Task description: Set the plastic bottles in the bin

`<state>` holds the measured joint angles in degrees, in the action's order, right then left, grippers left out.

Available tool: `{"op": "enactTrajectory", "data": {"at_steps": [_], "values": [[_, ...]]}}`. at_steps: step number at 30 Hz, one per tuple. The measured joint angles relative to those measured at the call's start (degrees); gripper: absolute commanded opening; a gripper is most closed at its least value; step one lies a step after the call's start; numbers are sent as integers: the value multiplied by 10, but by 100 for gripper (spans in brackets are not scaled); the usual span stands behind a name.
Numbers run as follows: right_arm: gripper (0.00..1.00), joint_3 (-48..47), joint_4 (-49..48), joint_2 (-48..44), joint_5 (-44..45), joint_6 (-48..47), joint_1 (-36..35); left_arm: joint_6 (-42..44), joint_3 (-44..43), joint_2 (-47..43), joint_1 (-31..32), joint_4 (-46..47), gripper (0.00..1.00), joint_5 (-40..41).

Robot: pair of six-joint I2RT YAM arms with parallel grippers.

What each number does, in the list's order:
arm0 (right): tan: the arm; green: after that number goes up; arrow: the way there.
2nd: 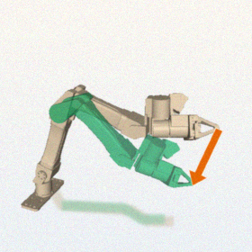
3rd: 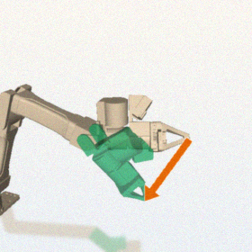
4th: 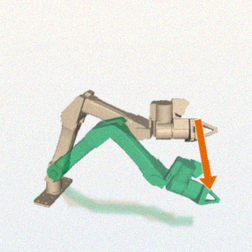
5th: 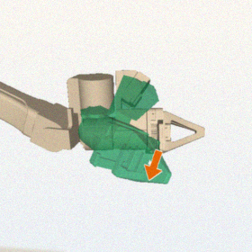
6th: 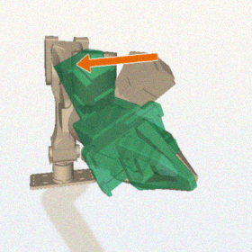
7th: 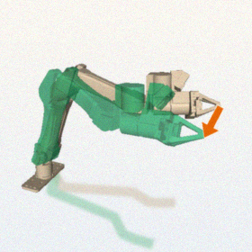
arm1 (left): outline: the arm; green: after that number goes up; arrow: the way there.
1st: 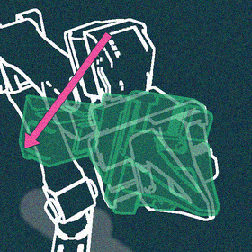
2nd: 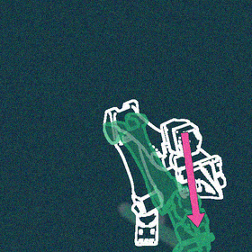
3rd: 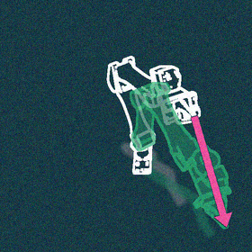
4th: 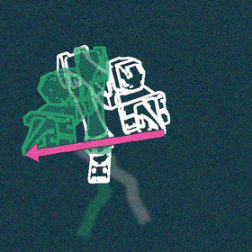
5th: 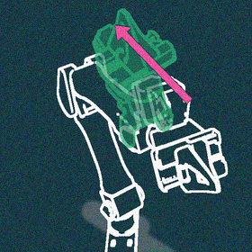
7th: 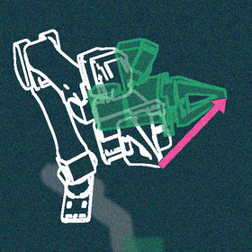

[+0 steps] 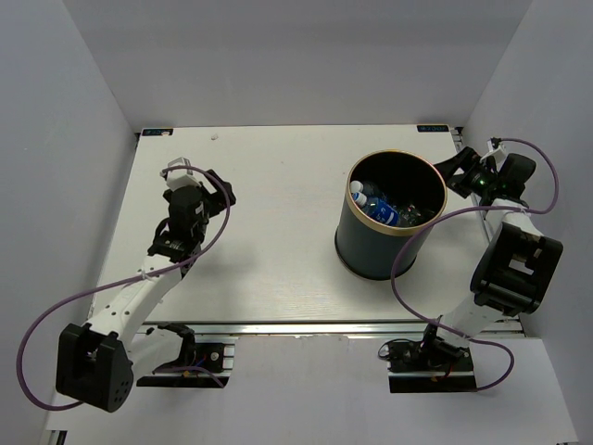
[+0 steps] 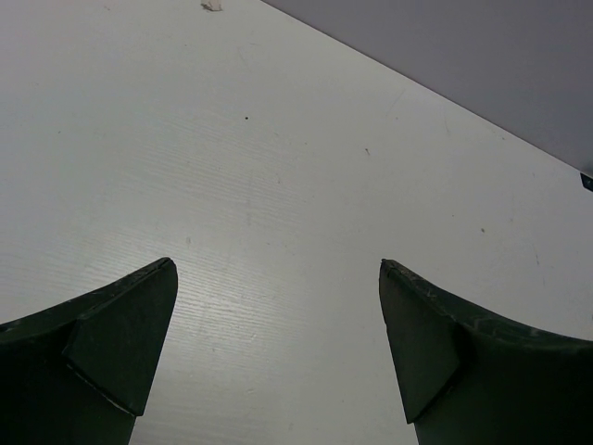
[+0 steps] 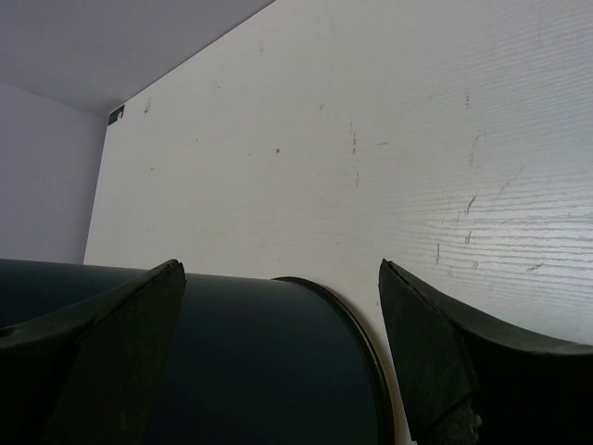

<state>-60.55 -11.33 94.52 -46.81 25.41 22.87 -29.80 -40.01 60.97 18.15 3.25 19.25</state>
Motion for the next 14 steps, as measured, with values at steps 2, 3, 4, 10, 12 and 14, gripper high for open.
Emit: {"op": "enactTrajectory", "data": {"at_steps": [2,3,4,10,12,14], "values": [[89,3,0,-3,5,1,0,0,0,2,-2,0,98,3],[89,4,0,-4,7,2,0,0,0,3,-3,0,98,4],[89,4,0,-5,10,2,0,-1,0,5,-5,0,98,6],[89,5,-1,-14,25,3,4,-3,0,9,-11,-2,98,9],[89,10,-5,-18,28,4,6,-5,0,9,-14,-2,98,9],[89,17,-7,-23,29,4,7,-7,0,9,-16,-2,98,9]]}}
